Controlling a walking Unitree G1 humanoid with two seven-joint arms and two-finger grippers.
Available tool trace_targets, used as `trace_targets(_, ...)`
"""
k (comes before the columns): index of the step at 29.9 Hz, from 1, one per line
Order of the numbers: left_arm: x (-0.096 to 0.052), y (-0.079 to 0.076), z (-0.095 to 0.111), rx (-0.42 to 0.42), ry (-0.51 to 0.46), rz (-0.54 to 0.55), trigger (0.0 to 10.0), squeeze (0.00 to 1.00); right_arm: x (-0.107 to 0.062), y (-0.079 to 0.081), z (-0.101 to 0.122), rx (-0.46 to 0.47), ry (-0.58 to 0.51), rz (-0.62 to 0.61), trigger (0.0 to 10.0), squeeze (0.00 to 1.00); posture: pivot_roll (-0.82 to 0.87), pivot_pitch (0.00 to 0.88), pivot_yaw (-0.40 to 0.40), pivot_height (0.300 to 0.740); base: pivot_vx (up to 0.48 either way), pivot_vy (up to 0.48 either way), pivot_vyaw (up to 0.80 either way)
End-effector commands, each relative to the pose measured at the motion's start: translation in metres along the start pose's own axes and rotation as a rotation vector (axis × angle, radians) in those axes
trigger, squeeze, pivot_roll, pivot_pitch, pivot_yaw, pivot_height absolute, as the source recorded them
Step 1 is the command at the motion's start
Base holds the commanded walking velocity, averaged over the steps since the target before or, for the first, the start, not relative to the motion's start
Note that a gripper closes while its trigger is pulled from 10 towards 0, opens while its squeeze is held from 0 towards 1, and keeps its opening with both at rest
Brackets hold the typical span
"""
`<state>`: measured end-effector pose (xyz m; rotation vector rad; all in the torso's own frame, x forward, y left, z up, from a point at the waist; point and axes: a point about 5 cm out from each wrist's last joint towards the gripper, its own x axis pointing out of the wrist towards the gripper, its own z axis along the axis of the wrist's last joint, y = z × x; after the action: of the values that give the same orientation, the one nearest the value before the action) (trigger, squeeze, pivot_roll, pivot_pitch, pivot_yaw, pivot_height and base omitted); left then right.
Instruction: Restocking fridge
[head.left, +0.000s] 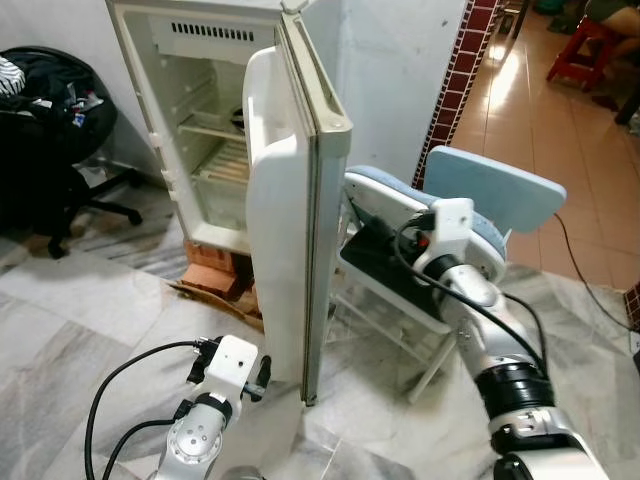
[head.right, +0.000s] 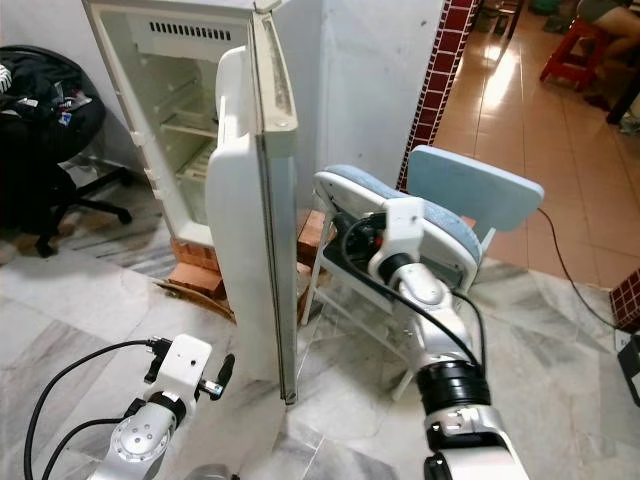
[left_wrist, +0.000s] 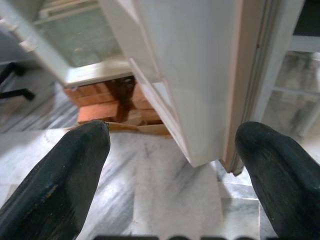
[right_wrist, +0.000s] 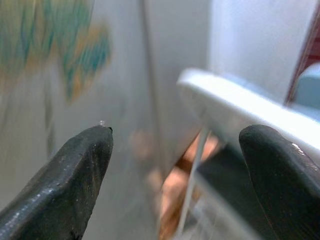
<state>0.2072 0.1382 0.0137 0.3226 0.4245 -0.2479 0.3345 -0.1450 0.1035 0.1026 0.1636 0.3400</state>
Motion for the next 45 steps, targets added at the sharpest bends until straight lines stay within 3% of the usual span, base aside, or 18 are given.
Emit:
trace_targets(1, 0.0, -0.001, 0.0, 0.012, 0.007, -0.009, 10.0, 0.0, 0.001, 0.003, -0.008, -0.005, 0.045, 0.044, 10.0, 0.0, 0.11, 0.0, -0.03, 0.74, 0.0, 0.0, 0.0)
trace_targets(5, 0.0, 0.0, 0.0, 0.013, 0.011, -0.007, 10.0, 0.0, 0.007, 0.004, -0.005, 0.007, 0.029, 0.015, 10.0, 0.0, 0.11, 0.0, -0.03, 0.74, 0.0, 0.0, 0.0)
trace_targets(12, 0.002, 0.002, 0.001, 0.029, 0.016, -0.011, 10.0, 0.0, 0.034, 0.045, 0.016, 0.021, -0.06, -0.019, 10.0, 0.0, 0.11, 0.0, -0.023, 0.74, 0.0, 0.0, 0.0)
trace_targets(14, 0.003, 0.002, 0.001, 0.038, 0.02, -0.015, 10.0, 0.0, 0.044, 0.077, 0.03, 0.126, -0.097, 0.096, 10.0, 0.0, 0.12, 0.0, -0.025, 0.74, 0.0, 0.0, 0.0)
trace_targets(17, 0.004, 0.003, 0.001, 0.039, 0.02, -0.012, 10.0, 0.0, 0.036, 0.122, 0.057, 0.333, -0.211, 0.421, 10.0, 0.0, 0.13, 0.0, -0.035, 0.74, 0.0, 0.0, 0.0)
trace_targets(18, 0.004, 0.003, 0.001, 0.039, 0.02, -0.012, 10.0, 0.0, 0.036, 0.122, 0.057, 0.333, -0.211, 0.421, 10.0, 0.0, 0.13, 0.0, -0.035, 0.74, 0.0, 0.0, 0.0)
trace_targets(19, 0.003, 0.003, 0.001, 0.037, 0.02, -0.005, 10.0, 0.0, 0.022, 0.145, 0.073, 0.411, -0.274, 0.643, 10.0, 0.0, 0.14, 0.0, -0.04, 0.74, 0.0, 0.0, 0.0)
trace_targets(20, 0.003, 0.003, 0.001, 0.036, 0.021, -0.002, 10.0, 0.0, 0.015, 0.152, 0.078, 0.422, -0.291, 0.721, 10.0, 0.0, 0.14, 0.0, -0.04, 0.74, 0.0, 0.0, 0.0)
trace_targets(26, 0.003, 0.004, 0.0, 0.033, 0.021, 0.004, 10.0, 0.0, 0.01, 0.155, 0.075, 0.4, -0.284, 0.765, 10.0, 0.0, 0.14, 0.0, -0.044, 0.74, 0.0, 0.0, 0.0)
trace_targets(29, 0.005, 0.006, 0.002, 0.033, 0.009, 0.017, 10.0, 0.0, 0.012, 0.139, 0.048, 0.308, -0.21, 0.669, 10.0, 0.0, 0.13, 0.0, -0.038, 0.74, 0.0, 0.0, 0.0)
trace_targets(30, 0.008, 0.012, 0.011, 0.015, -0.041, 0.054, 10.0, 0.0, 0.015, 0.106, 0.02, 0.177, -0.149, 0.469, 10.0, 0.0, 0.13, 0.0, -0.035, 0.74, 0.0, 0.0, 0.0)
trace_targets(31, 0.008, 0.012, 0.011, 0.015, -0.041, 0.054, 10.0, 0.0, 0.015, 0.106, 0.02, 0.177, -0.149, 0.469, 10.0, 0.0, 0.13, 0.0, -0.035, 0.74, 0.0, 0.0, 0.0)
trace_targets(33, 0.011, 0.023, 0.024, -0.007, -0.099, 0.118, 10.0, 0.0, 0.011, 0.079, 0.01, 0.113, -0.142, 0.311, 10.0, 0.0, 0.12, 0.0, -0.031, 0.74, 0.0, 0.0, 0.0)
trace_targets(34, 0.011, 0.023, 0.024, -0.007, -0.099, 0.118, 10.0, 0.0, 0.011, 0.079, 0.01, 0.113, -0.142, 0.311, 10.0, 0.0, 0.12, 0.0, -0.031, 0.74, 0.0, 0.0, 0.0)
trace_targets(36, 0.012, 0.035, 0.039, 0.01, -0.153, 0.179, 10.0, 0.0, 0.002, 0.047, 0.005, 0.054, -0.152, 0.121, 10.0, 0.0, 0.12, 0.0, -0.025, 0.74, 0.0, 0.0, 0.0)
trace_targets(37, 0.012, 0.035, 0.039, 0.01, -0.153, 0.179, 10.0, 0.0, 0.002, 0.047, 0.005, 0.054, -0.152, 0.121, 10.0, 0.0, 0.12, 0.0, -0.025, 0.74, 0.0, 0.0, 0.0)
trace_targets(40, 0.011, 0.044, 0.055, 0.037, -0.216, 0.211, 10.0, 0.0, -0.017, 0.015, -0.002, 0.007, -0.143, -0.059, 10.0, 0.0, 0.12, 0.0, -0.023, 0.74, 0.0, 0.345, 0.0)
trace_targets(45, 0.006, 0.05, 0.069, 0.091, -0.323, 0.224, 10.0, 0.0, -0.044, -0.021, -0.018, 0.02, -0.101, -0.271, 10.0, 0.0, 0.09, 0.0, -0.022, 0.74, 0.0, 0.48, 0.0)
